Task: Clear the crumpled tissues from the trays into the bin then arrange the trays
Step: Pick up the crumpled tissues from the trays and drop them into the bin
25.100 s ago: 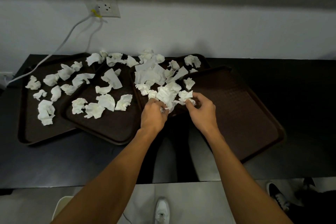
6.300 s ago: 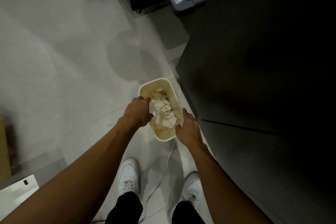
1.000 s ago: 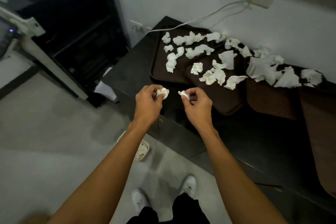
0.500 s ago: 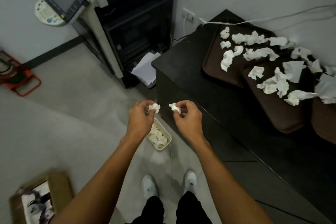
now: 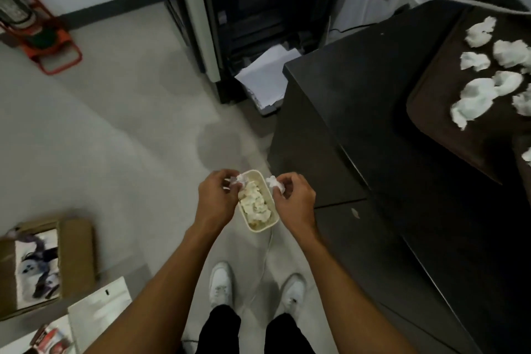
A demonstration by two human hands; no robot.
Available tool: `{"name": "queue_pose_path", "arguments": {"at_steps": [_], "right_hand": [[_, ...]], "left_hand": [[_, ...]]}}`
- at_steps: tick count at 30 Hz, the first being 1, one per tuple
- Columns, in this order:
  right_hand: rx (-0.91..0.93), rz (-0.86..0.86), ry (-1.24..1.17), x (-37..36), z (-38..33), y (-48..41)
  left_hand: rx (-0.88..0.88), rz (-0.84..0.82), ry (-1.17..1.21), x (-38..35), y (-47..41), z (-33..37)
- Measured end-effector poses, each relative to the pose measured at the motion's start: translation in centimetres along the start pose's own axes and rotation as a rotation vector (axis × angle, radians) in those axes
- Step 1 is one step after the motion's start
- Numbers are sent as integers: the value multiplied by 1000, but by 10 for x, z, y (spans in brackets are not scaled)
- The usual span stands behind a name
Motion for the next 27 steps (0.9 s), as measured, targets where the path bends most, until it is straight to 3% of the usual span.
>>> {"name": "queue_pose_path", "arguments": {"at_steps": [13, 17, 27], "right_hand": [[-67, -94, 148, -128, 148, -100], [-165, -287, 305, -164, 199, -121], [-403, -436, 504, -154, 279, -93]], "left_hand": [[88, 2, 5, -97, -76, -132], [95, 8, -34, -112, -90, -166], [87, -68, -76, -160, -93, -201]]}}
Point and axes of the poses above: each hand's wrist, its own y-axis away from the middle knuckle, its own x-axis out of the back of the hand, z = x × y, the point moved 2 cm from there along -y, towards the middle knuckle, and after that the axes turned 9 degrees about -y, right-handed, at the moved point
